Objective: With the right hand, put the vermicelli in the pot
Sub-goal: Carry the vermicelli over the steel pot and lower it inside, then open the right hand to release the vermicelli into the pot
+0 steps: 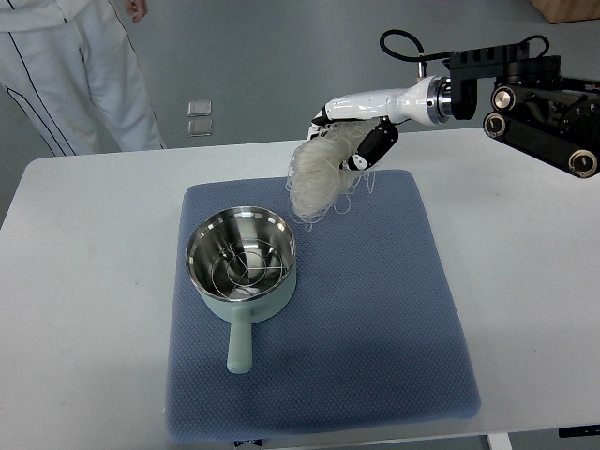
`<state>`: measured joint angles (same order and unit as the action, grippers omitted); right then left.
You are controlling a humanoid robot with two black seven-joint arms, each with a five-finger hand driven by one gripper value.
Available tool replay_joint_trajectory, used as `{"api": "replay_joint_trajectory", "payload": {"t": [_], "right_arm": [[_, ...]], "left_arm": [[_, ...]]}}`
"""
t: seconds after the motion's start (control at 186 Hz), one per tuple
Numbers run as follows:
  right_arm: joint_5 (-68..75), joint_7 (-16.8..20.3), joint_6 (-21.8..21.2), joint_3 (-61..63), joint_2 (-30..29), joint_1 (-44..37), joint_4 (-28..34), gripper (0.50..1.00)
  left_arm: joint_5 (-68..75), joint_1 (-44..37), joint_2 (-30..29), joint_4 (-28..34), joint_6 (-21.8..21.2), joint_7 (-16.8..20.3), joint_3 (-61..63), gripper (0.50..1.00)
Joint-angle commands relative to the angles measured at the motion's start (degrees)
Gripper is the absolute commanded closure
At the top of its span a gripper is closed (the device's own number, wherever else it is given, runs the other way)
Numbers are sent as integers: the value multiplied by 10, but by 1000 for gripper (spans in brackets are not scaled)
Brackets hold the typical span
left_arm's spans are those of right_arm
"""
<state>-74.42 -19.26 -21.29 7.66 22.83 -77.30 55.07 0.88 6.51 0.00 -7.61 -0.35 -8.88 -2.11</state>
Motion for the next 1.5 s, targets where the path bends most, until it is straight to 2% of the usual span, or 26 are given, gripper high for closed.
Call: {"api": "replay_joint_trajectory", "payload": {"t": [0.0, 0.392, 0.58, 0.731, 0.736, 0.741, 0.747, 0.801, 0.849, 0.892, 1.037, 1.225, 1.494], "right_arm": [[1, -1, 0, 1, -22, -22, -5, 1000], [25, -2, 1, -8, -127, -37, -12, 1000], [15, -1, 0, -31, -175, -28, -44, 1000], [14, 0, 29, -59, -185, -15, -48, 1000], [14, -1, 33, -60, -185, -13, -48, 977], [14, -1, 33, -60, -185, -13, -48, 977], [14, -1, 35, -61, -186, -11, -49, 949], [13, -1, 49, -62, -187, -4, -49, 865], [13, -1, 56, -62, -187, 0, -48, 769], [12, -1, 56, -62, -186, 2, -48, 732], [13, -1, 49, -61, -177, 2, -48, 685], [15, -1, 49, -56, -169, 1, -48, 650], [88, 1, 56, -5, -147, 12, -60, 650]], "left_arm": [[0, 0, 0, 0, 0, 0, 0, 500], [0, -2, 0, 1, 0, 0, -1, 500], [0, -1, 0, 1, 0, 0, -1, 500], [0, 1, 0, 1, 0, 0, -1, 500], [0, 1, 0, 1, 0, 0, -1, 500], [0, 1, 0, 1, 0, 0, -1, 500], [0, 1, 0, 1, 0, 0, 0, 500], [0, 1, 0, 1, 0, 0, -1, 500], [0, 2, 0, 1, 0, 0, -1, 500], [0, 2, 0, 1, 0, 0, 0, 500], [0, 2, 0, 1, 0, 0, 0, 500], [-1, 3, 0, 1, 0, 0, 0, 500], [0, 2, 0, 1, 0, 0, 0, 500]]}}
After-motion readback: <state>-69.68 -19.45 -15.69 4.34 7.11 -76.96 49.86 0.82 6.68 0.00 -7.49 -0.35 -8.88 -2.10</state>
